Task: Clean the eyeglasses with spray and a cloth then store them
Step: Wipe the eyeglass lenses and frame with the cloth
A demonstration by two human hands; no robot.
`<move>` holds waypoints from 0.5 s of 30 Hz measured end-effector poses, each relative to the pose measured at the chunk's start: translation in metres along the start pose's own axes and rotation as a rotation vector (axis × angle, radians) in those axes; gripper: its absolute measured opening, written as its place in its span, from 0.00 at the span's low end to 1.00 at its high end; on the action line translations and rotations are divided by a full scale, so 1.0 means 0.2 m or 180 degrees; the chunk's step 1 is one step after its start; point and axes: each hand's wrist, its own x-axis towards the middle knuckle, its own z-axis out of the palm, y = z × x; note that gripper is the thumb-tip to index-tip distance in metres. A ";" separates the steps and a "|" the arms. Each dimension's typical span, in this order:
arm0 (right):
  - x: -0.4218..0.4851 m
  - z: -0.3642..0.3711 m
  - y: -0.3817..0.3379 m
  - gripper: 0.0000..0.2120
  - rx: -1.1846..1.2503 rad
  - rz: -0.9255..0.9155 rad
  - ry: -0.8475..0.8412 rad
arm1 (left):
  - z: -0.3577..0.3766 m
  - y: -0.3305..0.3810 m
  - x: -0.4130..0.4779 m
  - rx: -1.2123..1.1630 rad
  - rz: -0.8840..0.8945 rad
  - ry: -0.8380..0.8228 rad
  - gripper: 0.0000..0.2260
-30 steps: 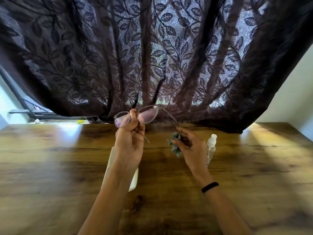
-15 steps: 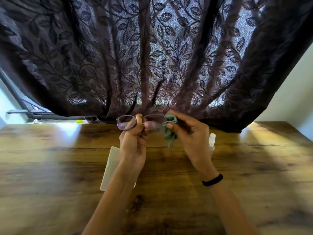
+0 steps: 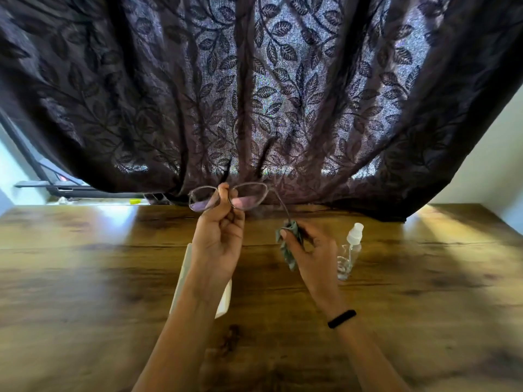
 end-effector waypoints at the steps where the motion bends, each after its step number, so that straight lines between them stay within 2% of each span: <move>1: -0.02 0.00 0.01 0.07 0.0022 0.0081 -0.0023 | 0.00 0.00 0.00 -0.0047 -0.0006 -0.0067 0.11; 8: -0.09 0.00 0.05 0.08 0.0582 0.0661 -0.0587 | -0.08 0.03 0.03 -0.0106 -0.0090 -0.0421 0.09; 11: -0.08 -0.04 0.06 0.10 0.0660 0.0867 -0.1063 | -0.13 0.05 0.07 -0.0061 0.0029 -0.0517 0.21; 12: -0.07 -0.06 0.06 0.11 0.0649 0.0908 -0.1139 | -0.14 0.07 0.07 -0.0087 -0.0097 -0.0712 0.22; 14: -0.05 -0.10 0.07 0.11 0.0666 0.0981 -0.1029 | -0.16 0.07 0.07 -0.0229 -0.0223 -0.1135 0.18; 15: -0.03 -0.12 0.07 0.12 0.0738 0.1022 -0.0878 | -0.17 0.08 0.06 -0.0229 -0.0221 -0.1154 0.17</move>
